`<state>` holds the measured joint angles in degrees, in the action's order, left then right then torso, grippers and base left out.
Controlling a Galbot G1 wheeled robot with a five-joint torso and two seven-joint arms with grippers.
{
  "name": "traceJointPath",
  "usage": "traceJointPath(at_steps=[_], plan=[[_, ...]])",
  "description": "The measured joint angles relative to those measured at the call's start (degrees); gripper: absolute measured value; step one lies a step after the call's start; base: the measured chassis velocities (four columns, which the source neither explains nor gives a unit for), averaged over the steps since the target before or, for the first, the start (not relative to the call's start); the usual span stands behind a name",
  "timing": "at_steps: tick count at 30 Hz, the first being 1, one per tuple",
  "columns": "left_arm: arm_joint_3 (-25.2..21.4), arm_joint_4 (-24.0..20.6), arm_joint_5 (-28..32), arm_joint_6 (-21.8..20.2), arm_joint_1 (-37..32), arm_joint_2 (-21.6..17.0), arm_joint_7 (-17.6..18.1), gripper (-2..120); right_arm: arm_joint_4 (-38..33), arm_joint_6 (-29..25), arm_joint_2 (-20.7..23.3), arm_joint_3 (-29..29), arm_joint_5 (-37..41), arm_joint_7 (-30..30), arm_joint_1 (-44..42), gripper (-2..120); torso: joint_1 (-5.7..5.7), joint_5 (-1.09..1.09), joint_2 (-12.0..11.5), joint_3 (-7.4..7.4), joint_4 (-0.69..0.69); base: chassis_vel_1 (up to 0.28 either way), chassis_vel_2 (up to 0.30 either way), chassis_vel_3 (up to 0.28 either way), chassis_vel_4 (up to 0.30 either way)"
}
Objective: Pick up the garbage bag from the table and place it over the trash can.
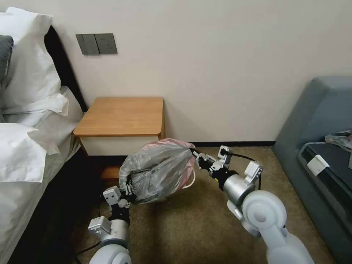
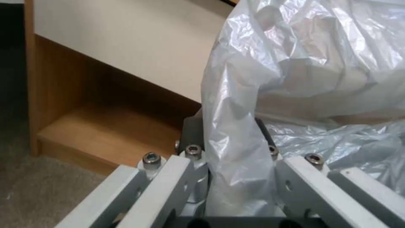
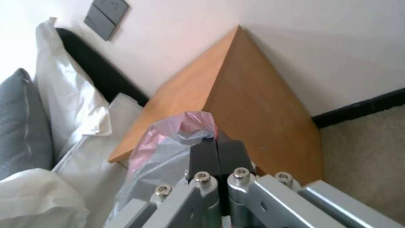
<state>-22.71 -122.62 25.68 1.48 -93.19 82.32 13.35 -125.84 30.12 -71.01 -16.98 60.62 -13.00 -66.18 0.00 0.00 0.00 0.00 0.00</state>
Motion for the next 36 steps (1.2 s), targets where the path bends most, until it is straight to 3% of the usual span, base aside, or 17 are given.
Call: traceJointPath(at_steps=[5, 8, 11, 16, 25, 36], plan=[[-0.3, -0.1, -0.2, 0.6, -0.7, -0.1, -3.0, 7, 1.4, 2.7, 1.7, 0.0, 2.6, -3.4, 3.3, 0, 0.00, -0.01, 0.0, 0.00, 0.01, 0.000, 0.000, 0.000, 0.000], [-0.3, -0.1, -0.2, 1.0, -0.8, 0.0, -3.3, 7, 1.9, 3.5, 2.2, 0.0, 3.8, -5.6, 4.2, 0, 0.00, 0.00, 0.0, 0.00, 0.00, 0.000, 0.000, 0.000, 0.000], [-0.6, -0.1, 0.3, 1.5, -0.8, 0.1, -4.1, 7, 2.3, 5.1, 3.2, 0.0, 7.8, -11.6, 5.4, 0, 0.00, 0.00, 0.0, 0.00, 0.00, 0.000, 0.000, 0.000, 0.000], [-1.0, -0.1, 2.6, 1.4, -0.6, 0.1, -4.5, 7, 1.7, 7.2, 3.5, -0.5, 10.6, -14.4, 5.3, 0, 0.00, 0.00, 0.0, 0.00, 0.00, 0.000, 0.000, 0.000, 0.000], [-1.8, -0.1, 8.9, 0.2, -0.3, -0.1, -6.7, 7, 0.4, 9.4, 2.9, -1.6, 15.8, -15.3, 4.1, 0, 0.00, 0.00, 0.0, -0.01, 0.00, 0.000, 0.000, 0.000, 0.000], [-2.0, 0.2, 13.0, -1.3, 0.4, 0.0, -6.9, 7, -3.2, 10.1, 3.6, -5.4, 19.2, -15.2, 0.4, 0, 0.00, -0.01, 0.0, -0.01, 0.00, 0.000, 0.000, 0.000, 0.000]])
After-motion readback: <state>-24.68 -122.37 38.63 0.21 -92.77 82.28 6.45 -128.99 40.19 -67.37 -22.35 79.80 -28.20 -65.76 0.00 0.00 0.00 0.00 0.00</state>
